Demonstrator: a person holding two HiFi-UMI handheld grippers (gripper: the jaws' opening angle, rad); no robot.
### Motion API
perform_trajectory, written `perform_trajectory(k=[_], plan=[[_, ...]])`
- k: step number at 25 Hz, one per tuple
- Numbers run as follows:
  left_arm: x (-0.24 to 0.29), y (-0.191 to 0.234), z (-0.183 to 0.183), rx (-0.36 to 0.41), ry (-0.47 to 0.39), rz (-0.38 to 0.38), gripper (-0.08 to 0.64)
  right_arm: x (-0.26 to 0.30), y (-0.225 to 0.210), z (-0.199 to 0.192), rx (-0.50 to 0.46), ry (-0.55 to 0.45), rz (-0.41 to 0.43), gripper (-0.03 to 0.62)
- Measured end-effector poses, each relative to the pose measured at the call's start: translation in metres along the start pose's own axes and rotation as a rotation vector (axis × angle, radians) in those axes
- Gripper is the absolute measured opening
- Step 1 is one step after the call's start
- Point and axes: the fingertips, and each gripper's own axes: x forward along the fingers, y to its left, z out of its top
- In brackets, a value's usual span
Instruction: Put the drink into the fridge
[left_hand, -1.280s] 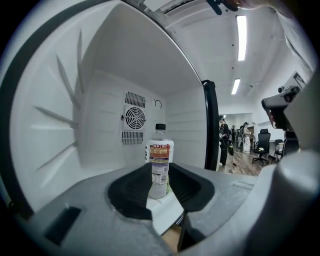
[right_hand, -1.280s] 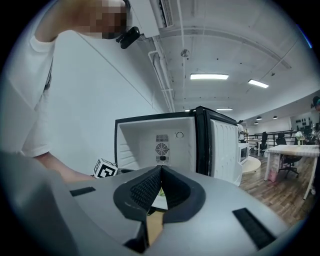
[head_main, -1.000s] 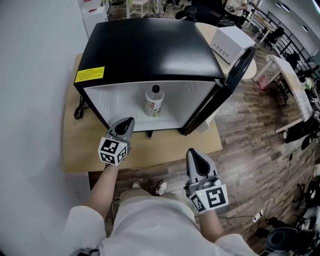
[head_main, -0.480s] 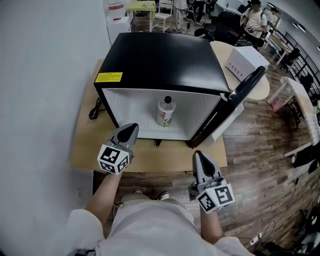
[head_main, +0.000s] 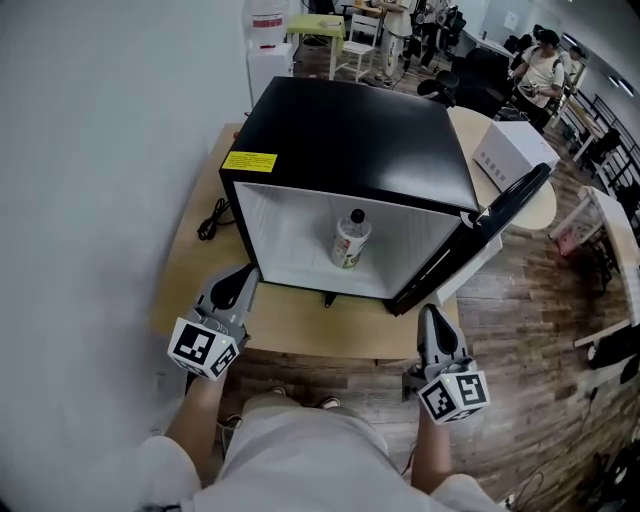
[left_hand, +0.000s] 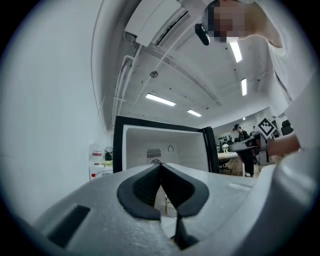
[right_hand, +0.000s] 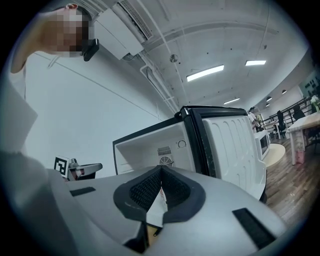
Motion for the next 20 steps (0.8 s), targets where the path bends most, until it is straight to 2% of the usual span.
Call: perform_trajectory(k=[11, 17, 20], plan=[[-0.045, 0.004, 0.012, -0.059, -0.033, 0.101, 0.015, -0.019, -0.040, -0.005, -0.006, 0.017, -0.101, 0.000], [-0.078, 0.010, 0.010, -0.074, -0.014, 0.183, 0.015, -0.023, -0.036, 0.003, -0.074, 0.017, -0.110, 0.000], [-0.094, 0.012, 0.019, -0.082, -0.038, 0.226, 0.015, -0.021, -0.031, 0.007, -0.115, 0.023, -0.102, 0.000]])
